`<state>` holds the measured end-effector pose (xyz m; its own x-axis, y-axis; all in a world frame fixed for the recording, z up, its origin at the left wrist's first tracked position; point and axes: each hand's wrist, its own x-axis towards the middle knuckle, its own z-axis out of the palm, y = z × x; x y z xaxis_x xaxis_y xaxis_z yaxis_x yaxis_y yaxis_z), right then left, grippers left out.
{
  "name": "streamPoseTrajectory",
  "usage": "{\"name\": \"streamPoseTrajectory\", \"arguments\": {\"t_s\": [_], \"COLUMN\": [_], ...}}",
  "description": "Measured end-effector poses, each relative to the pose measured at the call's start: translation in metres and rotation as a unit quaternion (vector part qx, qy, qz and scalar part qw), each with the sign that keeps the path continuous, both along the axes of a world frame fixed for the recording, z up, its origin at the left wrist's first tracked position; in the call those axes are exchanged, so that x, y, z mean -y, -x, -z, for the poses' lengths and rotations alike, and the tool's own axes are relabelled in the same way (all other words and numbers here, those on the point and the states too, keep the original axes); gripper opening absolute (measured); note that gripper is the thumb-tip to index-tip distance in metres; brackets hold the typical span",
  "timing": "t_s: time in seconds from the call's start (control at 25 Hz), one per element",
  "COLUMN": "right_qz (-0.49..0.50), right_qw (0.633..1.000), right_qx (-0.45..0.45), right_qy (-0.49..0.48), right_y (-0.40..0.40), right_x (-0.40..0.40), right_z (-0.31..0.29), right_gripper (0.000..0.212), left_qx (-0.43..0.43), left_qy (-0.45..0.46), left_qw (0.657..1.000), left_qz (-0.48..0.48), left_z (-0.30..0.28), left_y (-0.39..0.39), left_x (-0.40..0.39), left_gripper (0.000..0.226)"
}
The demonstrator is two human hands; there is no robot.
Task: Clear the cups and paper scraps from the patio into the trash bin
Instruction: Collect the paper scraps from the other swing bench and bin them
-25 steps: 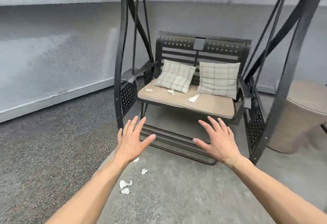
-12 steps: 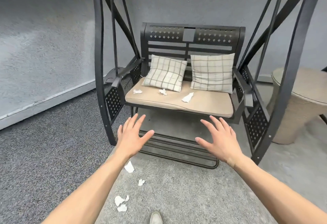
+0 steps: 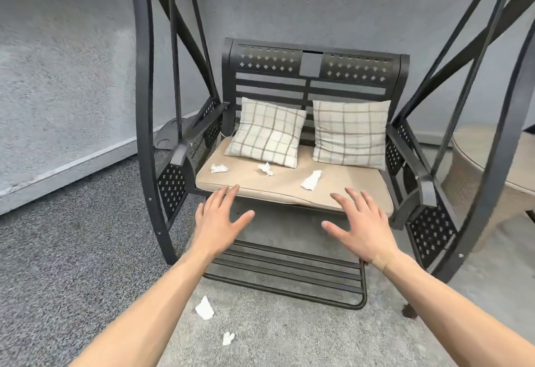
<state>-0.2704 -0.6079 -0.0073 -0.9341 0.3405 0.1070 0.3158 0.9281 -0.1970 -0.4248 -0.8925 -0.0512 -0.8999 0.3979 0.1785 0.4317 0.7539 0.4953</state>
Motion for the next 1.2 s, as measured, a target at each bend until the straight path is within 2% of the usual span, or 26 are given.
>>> {"name": "streamPoseTrajectory", "arguments": {"t_s": [0.32,0.64,0.88,1.2], "right_qz": [0.008,0.006,0.006,0.045], "right_qw": [1.0,0.997,0.994,0.986], "right_qx": [-0.001,-0.006,0.022,0.07], "right_qy": [0.027,0.074,0.111,0.146], "right_y": [0.097,0.23,0.312,0.36], "right_x": [-0.042,-0.113,-0.166,-0.183], "right_z": [0.018,0.046,0.07,0.104], "right_gripper": [0.07,0.067,0.067,0.069], "left_qx": [0.009,0.03,0.074,0.152], "left_qy": [-0.006,0.01,0.035,0.073], "left_qw": [1.0,0.999,0.995,0.979], "left_qz": [-0.001,-0.019,-0.059,-0.116], "left_z": [0.017,0.016,0.025,0.061], "left_y": [0.102,0.21,0.275,0.329], "left_x": [-0.035,-0.105,-0.135,-0.13], "left_gripper": [0.078,0.073,0.069,0.074]}}
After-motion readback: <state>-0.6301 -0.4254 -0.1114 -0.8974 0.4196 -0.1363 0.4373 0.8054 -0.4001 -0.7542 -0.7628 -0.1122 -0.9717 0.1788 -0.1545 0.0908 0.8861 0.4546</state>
